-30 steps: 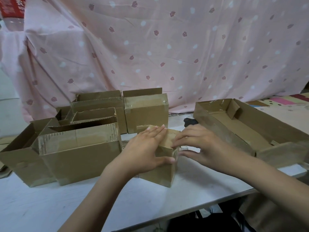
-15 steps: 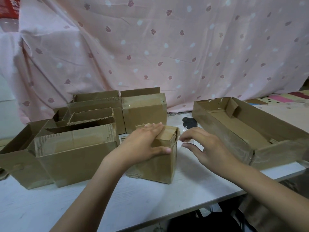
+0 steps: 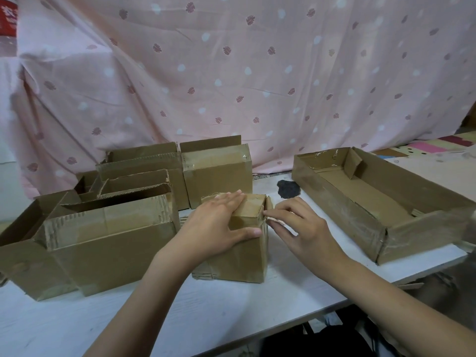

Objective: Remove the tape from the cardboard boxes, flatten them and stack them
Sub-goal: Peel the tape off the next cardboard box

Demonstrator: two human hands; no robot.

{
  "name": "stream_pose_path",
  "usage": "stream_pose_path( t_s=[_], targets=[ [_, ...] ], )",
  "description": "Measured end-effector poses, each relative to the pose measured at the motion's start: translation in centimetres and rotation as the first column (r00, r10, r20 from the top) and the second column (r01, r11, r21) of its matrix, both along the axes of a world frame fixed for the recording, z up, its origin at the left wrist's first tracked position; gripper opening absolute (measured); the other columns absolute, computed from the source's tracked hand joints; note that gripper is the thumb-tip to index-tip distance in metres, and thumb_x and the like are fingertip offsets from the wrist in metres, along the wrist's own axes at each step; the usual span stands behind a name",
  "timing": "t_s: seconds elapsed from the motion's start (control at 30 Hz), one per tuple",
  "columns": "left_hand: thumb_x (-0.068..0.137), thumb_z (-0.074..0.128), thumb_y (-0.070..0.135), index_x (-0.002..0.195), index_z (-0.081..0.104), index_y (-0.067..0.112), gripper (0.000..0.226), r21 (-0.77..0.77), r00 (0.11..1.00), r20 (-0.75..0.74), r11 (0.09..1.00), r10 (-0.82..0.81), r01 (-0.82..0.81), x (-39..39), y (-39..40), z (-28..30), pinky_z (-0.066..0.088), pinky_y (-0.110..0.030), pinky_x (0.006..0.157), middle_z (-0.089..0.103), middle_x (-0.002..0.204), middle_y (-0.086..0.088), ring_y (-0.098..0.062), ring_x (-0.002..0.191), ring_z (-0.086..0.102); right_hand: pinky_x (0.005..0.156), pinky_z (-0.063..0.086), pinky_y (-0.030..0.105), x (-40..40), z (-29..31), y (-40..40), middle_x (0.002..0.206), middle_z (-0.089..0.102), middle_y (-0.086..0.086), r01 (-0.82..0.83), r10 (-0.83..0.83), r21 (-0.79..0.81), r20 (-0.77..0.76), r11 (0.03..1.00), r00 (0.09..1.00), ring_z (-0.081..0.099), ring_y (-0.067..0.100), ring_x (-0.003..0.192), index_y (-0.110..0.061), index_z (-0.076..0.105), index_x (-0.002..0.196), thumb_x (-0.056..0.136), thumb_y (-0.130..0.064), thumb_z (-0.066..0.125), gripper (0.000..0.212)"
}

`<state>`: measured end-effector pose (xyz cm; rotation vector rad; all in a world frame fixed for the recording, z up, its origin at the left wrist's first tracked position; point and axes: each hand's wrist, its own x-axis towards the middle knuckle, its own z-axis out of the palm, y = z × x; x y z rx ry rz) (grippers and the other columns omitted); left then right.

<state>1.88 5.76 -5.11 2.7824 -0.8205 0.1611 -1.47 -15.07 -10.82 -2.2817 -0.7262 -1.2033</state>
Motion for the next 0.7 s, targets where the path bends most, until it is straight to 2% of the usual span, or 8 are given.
stream_pose_path(
  t_s=[0.13, 0.23, 0.3, 0.37, 0.53, 0.7],
  targets=[
    [0.081, 0.055, 0.072, 0.157, 0.023, 0.028, 0.093, 0.01, 1.0, -0.019, 1.0, -0.015, 0.015, 0.3, 0.1, 0.5, 0.013, -0.025, 0.119, 0.019, 0.163, 0.013, -0.009, 0.149, 0.018, 0.08, 0.046, 0.021, 0.2, -0.1, 0.6, 0.09, 0.063, 0.004, -0.022, 0.023, 0.042, -0.029, 0.999, 0.999, 0.058, 0.02, 0.084, -0.004, 0.074, 0.095, 0.084, -0.003, 0.078, 0.011],
    [0.077, 0.053, 0.075, 0.157, 0.023, 0.028, 0.097, 0.018, 0.999, -0.046, 0.999, -0.028, 0.029, 0.6, 0.3, 0.6, 0.013, -0.025, 0.119, 0.02, 0.162, 0.013, -0.008, 0.149, 0.019, 0.08, 0.04, 0.016, 0.1, 0.7, 0.6, 0.09, 0.06, -0.004, -0.114, 0.145, 0.144, -0.223, 0.983, 0.964, 0.053, 0.011, 0.086, -0.011, 0.071, 0.094, 0.085, -0.013, 0.079, 0.012],
    [0.072, 0.048, 0.08, 0.157, 0.022, 0.028, 0.103, 0.034, 0.997, -0.067, 0.999, -0.033, 0.036, 0.7, 0.3, 0.7, 0.015, -0.027, 0.12, 0.02, 0.163, 0.013, -0.008, 0.149, 0.019, 0.079, 0.036, 0.012, 0.0, 1.4, 0.4, 0.089, 0.059, -0.012, -0.148, 0.229, 0.233, -0.373, 0.961, 0.899, 0.052, 0.008, 0.087, -0.015, 0.071, 0.091, 0.083, -0.018, 0.082, 0.014],
    [0.074, 0.053, 0.076, 0.157, 0.022, 0.028, 0.101, 0.047, 0.995, -0.087, 0.998, -0.039, 0.043, 0.9, 0.2, 0.8, 0.015, -0.028, 0.121, 0.019, 0.163, 0.012, -0.01, 0.15, 0.018, 0.077, 0.035, 0.011, -0.1, 1.9, 0.4, 0.088, 0.059, -0.014, -0.149, 0.281, 0.299, -0.469, 0.943, 0.837, 0.051, 0.008, 0.086, -0.018, 0.071, 0.088, 0.081, -0.019, 0.083, 0.014],
    [0.081, 0.062, 0.063, 0.157, 0.019, 0.024, 0.096, 0.081, 0.991, -0.117, 0.994, -0.068, 0.078, 1.4, 0.3, 0.9, 0.012, -0.03, 0.122, 0.014, 0.165, 0.009, -0.011, 0.151, 0.013, 0.076, 0.034, 0.012, -0.1, 2.4, 0.9, 0.082, 0.056, -0.018, -0.132, 0.321, 0.353, -0.553, 0.926, 0.769, 0.05, 0.006, 0.086, -0.019, 0.067, 0.08, 0.078, -0.02, 0.085, 0.018],
    [0.092, 0.059, 0.049, 0.159, 0.008, 0.023, 0.088, 0.053, 0.953, -0.262, 0.984, -0.153, 0.173, 1.9, 2.1, 1.1, -0.004, -0.015, 0.117, -0.001, 0.165, 0.009, -0.008, 0.151, -0.004, 0.078, 0.033, 0.021, -0.6, 2.5, 2.5, 0.076, 0.051, -0.017, -0.089, 0.262, 0.327, -0.537, 0.941, 0.802, 0.048, 0.004, 0.081, -0.019, 0.065, 0.073, 0.077, -0.018, 0.084, 0.019]
  ],
)
